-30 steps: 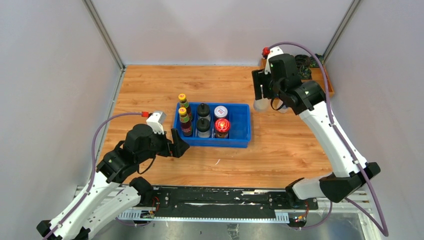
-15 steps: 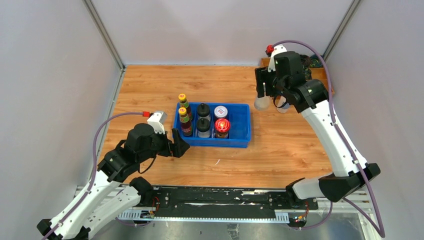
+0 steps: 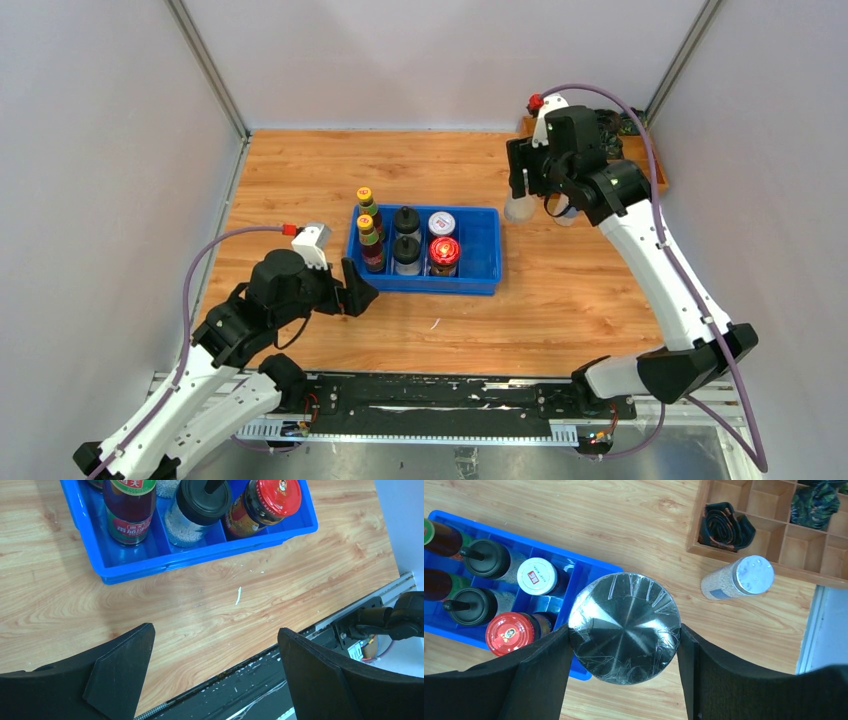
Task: Organize the condiment bottles
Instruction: Place the bottle in the storage box.
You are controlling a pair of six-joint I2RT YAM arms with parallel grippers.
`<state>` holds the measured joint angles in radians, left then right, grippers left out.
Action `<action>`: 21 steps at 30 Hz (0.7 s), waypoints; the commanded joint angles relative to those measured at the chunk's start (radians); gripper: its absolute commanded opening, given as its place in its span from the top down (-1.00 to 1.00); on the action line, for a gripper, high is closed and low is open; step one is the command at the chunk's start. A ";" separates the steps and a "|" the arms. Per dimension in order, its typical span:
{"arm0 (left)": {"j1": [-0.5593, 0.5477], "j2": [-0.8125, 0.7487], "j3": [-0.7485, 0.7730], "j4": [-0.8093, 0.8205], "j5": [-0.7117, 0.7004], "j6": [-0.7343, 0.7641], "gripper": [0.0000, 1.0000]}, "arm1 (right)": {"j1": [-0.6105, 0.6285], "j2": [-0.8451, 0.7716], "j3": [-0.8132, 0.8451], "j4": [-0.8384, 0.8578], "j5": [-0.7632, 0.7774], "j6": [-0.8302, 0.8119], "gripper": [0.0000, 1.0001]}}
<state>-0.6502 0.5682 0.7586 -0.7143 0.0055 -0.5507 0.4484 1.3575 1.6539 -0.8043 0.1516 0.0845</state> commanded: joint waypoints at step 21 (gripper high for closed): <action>-0.006 -0.016 -0.018 -0.005 -0.001 -0.008 -1.00 | 0.013 0.190 -0.018 0.206 -0.251 0.015 -0.12</action>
<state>-0.6502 0.5568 0.7364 -0.7155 0.0044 -0.5575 0.4480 1.5326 1.6253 -0.6758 -0.0757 0.1040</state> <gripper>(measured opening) 0.999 0.739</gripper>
